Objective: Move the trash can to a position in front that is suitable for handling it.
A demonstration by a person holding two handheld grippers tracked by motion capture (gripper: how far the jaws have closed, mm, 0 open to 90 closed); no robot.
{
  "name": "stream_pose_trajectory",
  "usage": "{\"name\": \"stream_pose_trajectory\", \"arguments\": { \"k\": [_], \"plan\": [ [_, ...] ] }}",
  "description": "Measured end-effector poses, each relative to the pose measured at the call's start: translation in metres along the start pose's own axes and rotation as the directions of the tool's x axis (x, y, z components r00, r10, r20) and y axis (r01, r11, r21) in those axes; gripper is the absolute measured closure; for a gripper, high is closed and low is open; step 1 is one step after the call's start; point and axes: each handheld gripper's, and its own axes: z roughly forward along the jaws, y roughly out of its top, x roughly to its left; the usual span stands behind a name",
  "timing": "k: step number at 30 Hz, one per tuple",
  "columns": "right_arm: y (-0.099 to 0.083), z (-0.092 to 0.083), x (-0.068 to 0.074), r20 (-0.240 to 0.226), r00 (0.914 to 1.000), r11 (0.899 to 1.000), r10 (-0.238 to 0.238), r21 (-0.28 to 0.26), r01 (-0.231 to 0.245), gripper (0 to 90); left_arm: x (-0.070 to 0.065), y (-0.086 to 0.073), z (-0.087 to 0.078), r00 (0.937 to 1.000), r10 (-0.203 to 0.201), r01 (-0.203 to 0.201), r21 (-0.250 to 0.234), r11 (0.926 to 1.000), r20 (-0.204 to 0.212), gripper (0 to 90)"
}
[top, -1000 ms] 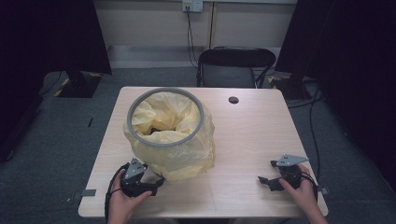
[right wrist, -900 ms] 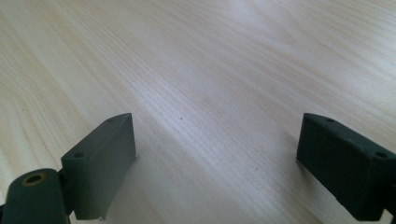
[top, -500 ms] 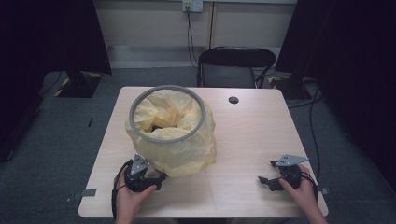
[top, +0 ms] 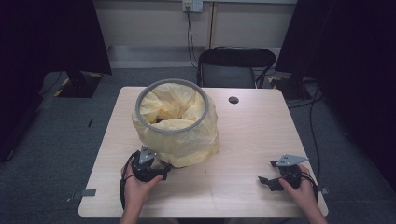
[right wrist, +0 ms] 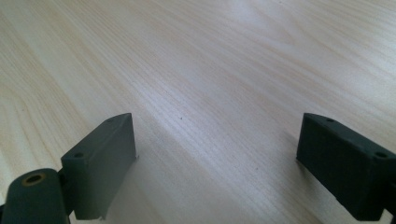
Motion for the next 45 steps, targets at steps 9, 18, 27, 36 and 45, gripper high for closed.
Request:
{"name": "stream_pose_trajectory", "arguments": {
  "k": [9,18,27,36,45],
  "plan": [
    [0.000,0.000,0.000,0.001,1.0000,1.000,-0.002,-0.001,0.002,10.6,0.002,0.011,0.014,0.9998,-0.016,0.015,-0.004,0.9999,-0.016,15.2],
    [0.000,0.000,0.000,0.001,1.0000,1.000,-0.001,0.000,0.001,10.6,0.005,0.022,0.029,0.9994,-0.028,0.028,0.006,0.9996,-0.021,15.1],
    [0.000,0.000,0.000,0.001,1.0000,1.000,-0.001,0.000,0.001,10.6,0.008,0.028,0.041,0.9987,-0.047,0.047,0.000,0.9989,-0.020,15.1],
    [0.000,0.000,0.000,0.002,1.0000,1.000,0.000,0.000,0.000,10.6,0.010,0.035,0.049,0.9981,-0.055,0.055,0.001,0.9985,-0.029,15.3],
    [0.000,0.000,0.000,0.002,1.0000,1.000,0.000,0.001,0.000,10.6,0.011,0.042,0.055,0.9979,-0.050,0.051,0.021,0.9985,-0.041,15.2]
  ]
}}
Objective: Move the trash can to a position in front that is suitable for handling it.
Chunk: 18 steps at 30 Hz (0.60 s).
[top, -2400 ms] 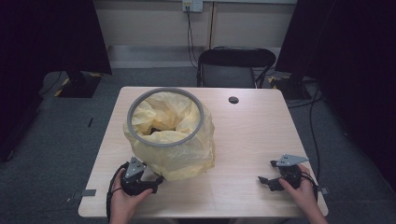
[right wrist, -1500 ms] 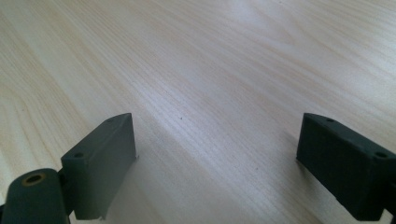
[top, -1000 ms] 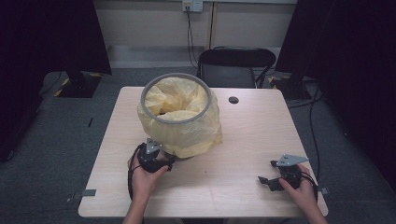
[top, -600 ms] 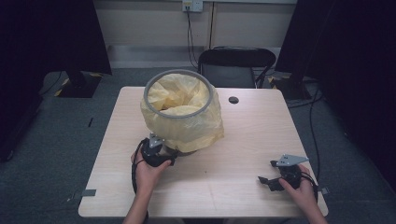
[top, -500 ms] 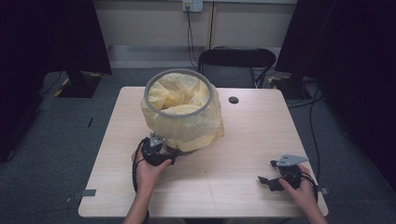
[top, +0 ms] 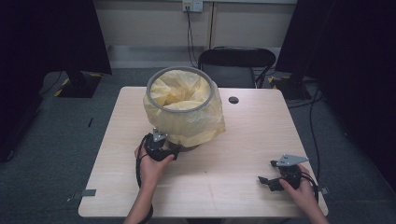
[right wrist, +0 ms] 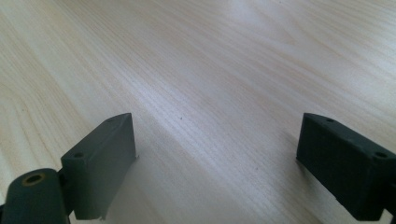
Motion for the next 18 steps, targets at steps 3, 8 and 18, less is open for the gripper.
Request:
{"name": "stream_pose_trajectory", "arguments": {
  "k": [3,8,18],
  "plan": [
    [0.0000,0.0000,0.0000,0.000,1.0000,1.000,0.000,0.000,0.000,10.6,-0.0001,0.0009,0.0020,1.0000,-0.003,0.003,-0.006,1.0000,-0.001,15.3],
    [0.0000,0.0000,0.0000,0.000,1.0000,1.000,0.000,-0.001,0.000,10.6,0.0007,0.0033,0.0046,1.0000,-0.005,0.005,-0.001,1.0000,-0.003,15.3],
    [0.0000,0.0000,0.0001,0.000,1.0000,1.000,0.000,0.000,0.000,10.6,0.0033,0.0030,0.0067,1.0000,-0.001,0.001,-0.006,1.0000,0.007,16.6]
  ]
}}
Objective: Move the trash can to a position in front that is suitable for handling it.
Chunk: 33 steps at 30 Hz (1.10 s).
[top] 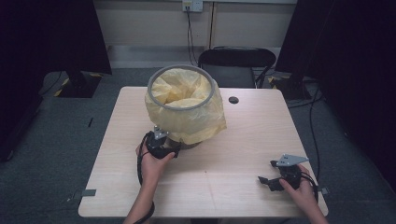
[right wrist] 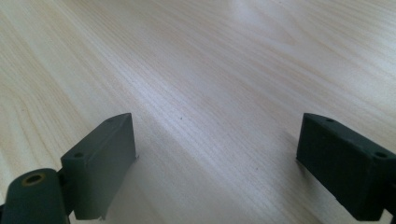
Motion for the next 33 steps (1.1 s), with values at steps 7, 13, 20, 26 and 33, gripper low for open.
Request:
{"name": "stream_pose_trajectory", "arguments": {
  "k": [7,13,20,26,33],
  "plan": [
    [0.000,0.000,0.000,0.000,1.0000,1.000,0.000,0.000,0.000,10.6,0.003,-0.006,-0.004,0.9995,0.005,-0.005,0.023,0.9997,0.030,17.2],
    [0.000,0.000,0.000,0.000,1.0000,1.000,0.000,0.000,0.000,10.6,0.008,-0.010,-0.007,0.9991,0.018,-0.019,0.042,0.9989,0.039,15.8],
    [0.000,0.000,0.000,0.000,1.0000,1.000,0.000,0.000,0.000,10.6,0.011,-0.009,-0.015,0.9976,0.014,-0.019,0.070,0.9974,0.068,15.8],
    [0.000,0.000,0.000,0.000,1.0000,1.000,0.000,0.000,0.000,10.6,0.016,-0.010,-0.024,0.9965,0.016,-0.024,0.087,0.9959,0.082,15.8],
    [0.000,0.000,0.000,0.000,1.0000,1.000,0.000,0.000,0.000,10.6,0.020,-0.010,-0.031,0.9954,0.016,-0.025,0.099,0.9947,0.094,15.9]
  ]
}}
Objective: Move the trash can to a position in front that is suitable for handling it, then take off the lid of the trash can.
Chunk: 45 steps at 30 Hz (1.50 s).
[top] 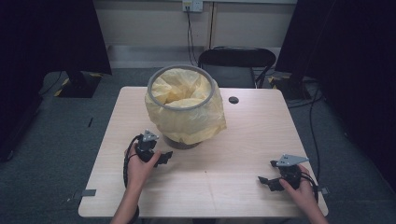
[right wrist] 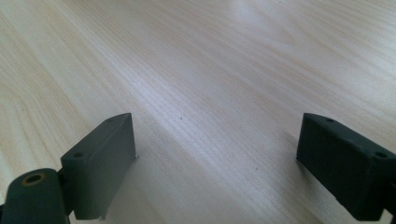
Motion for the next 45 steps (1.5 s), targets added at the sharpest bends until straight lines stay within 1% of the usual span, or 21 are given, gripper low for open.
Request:
{"name": "stream_pose_trajectory", "arguments": {
  "k": [1,2,3,5,6,7,10,14,15,19,23,24,25,27,29,32,33,35,36,43,45],
  "plan": [
    [0.000,0.000,0.000,0.000,1.0000,1.000,0.000,0.000,0.000,10.6,0.001,0.001,-0.003,1.0000,0.002,-0.002,0.001,1.0000,0.006,16.0],
    [0.000,0.000,0.000,0.000,1.0000,1.000,0.000,0.000,0.000,10.6,0.002,0.002,-0.006,1.0000,0.004,-0.004,-0.004,1.0000,0.003,16.0],
    [0.000,0.000,0.000,0.000,1.0000,1.000,0.000,0.000,0.000,10.6,0.003,0.002,-0.008,1.0000,-0.008,0.008,-0.007,0.9999,0.000,15.9],
    [0.000,0.000,0.000,0.000,1.0000,1.000,0.000,0.000,0.000,10.6,0.006,0.006,-0.016,0.9997,-0.018,0.018,-0.001,0.9998,0.018,15.9],
    [0.000,0.000,0.000,0.000,1.0000,1.000,0.000,0.000,0.000,10.6,0.006,0.006,-0.016,0.9997,-0.018,0.018,-0.001,0.9998,0.018,15.9],
    [0.000,0.000,0.000,0.000,1.0000,1.000,0.000,0.000,0.000,10.6,0.008,0.008,-0.021,0.9999,-0.008,0.008,0.002,1.0000,0.014,15.9],
    [0.000,0.000,0.000,0.000,1.0000,1.000,0.000,0.000,0.000,10.6,0.010,0.009,-0.024,0.9999,-0.001,0.001,0.003,1.0000,0.013,15.9],
    [0.000,0.000,0.000,0.001,1.0000,1.000,-0.001,-0.001,0.001,10.6,0.012,0.009,-0.027,0.9999,-0.007,0.007,0.009,0.9999,0.011,15.9],
    [0.000,0.000,0.000,0.001,1.0000,1.000,-0.001,-0.001,0.001,10.6,0.013,0.009,-0.028,1.0000,-0.002,0.001,0.013,0.9999,0.008,15.9],
    [0.000,0.000,0.000,0.000,1.0000,1.000,0.000,0.000,0.000,10.6,0.015,0.009,-0.034,0.9998,-0.017,0.017,0.011,0.9998,0.010,15.9],
    [0.000,0.000,0.000,-0.001,1.0000,1.000,0.000,0.000,0.000,10.6,0.020,0.012,-0.041,0.9999,-0.016,0.016,0.015,0.9998,0.006,15.9],
    [0.000,0.000,0.000,-0.001,1.0000,1.000,0.000,0.000,0.000,10.6,0.022,0.013,-0.044,0.9997,-0.023,0.023,0.007,0.9997,0.002,15.9],
    [0.000,0.000,0.000,0.000,1.0000,1.000,0.000,0.000,0.000,10.5,0.023,0.014,-0.046,0.9998,-0.018,0.018,0.011,0.9998,0.003,15.9],
    [0.000,0.000,0.000,-0.001,1.0000,1.000,0.000,0.000,0.000,10.5,0.025,0.016,-0.049,0.9997,-0.021,0.021,0.010,0.9997,0.009,15.9],
    [0.000,0.000,0.000,-0.001,1.0000,1.000,0.000,0.000,0.000,10.5,0.025,0.018,-0.052,0.9997,-0.023,0.023,0.020,0.9995,0.002,15.9],
    [0.000,0.000,0.000,-0.001,1.0000,1.000,0.000,0.000,0.000,10.5,0.025,0.020,-0.055,0.9998,-0.020,0.020,0.020,0.9996,0.009,15.9],
    [0.000,0.000,0.000,0.000,1.0000,1.000,0.000,0.000,0.000,10.6,0.026,0.023,-0.057,0.9999,-0.011,0.011,0.017,0.9998,0.004,15.8],
    [0.000,0.000,0.000,0.000,1.0000,1.000,0.000,0.000,0.000,10.5,0.026,0.026,-0.059,0.9996,-0.027,0.027,0.013,0.9996,-0.007,15.8],
    [0.000,0.000,0.000,-0.001,1.0000,1.000,0.000,0.000,0.000,10.5,0.027,0.028,-0.060,0.9997,-0.024,0.024,0.017,0.9996,-0.010,15.8],
    [0.000,0.000,0.000,0.000,1.0000,1.000,0.000,0.000,0.000,10.5,0.030,0.039,-0.071,0.9997,-0.022,0.022,0.015,0.9996,-0.006,15.8],
    [0.000,0.000,0.000,-0.001,1.0000,1.000,0.000,0.000,0.000,10.5,0.032,0.042,-0.075,0.9997,-0.026,0.026,0.017,0.9995,0.003,15.8]
  ]
}}
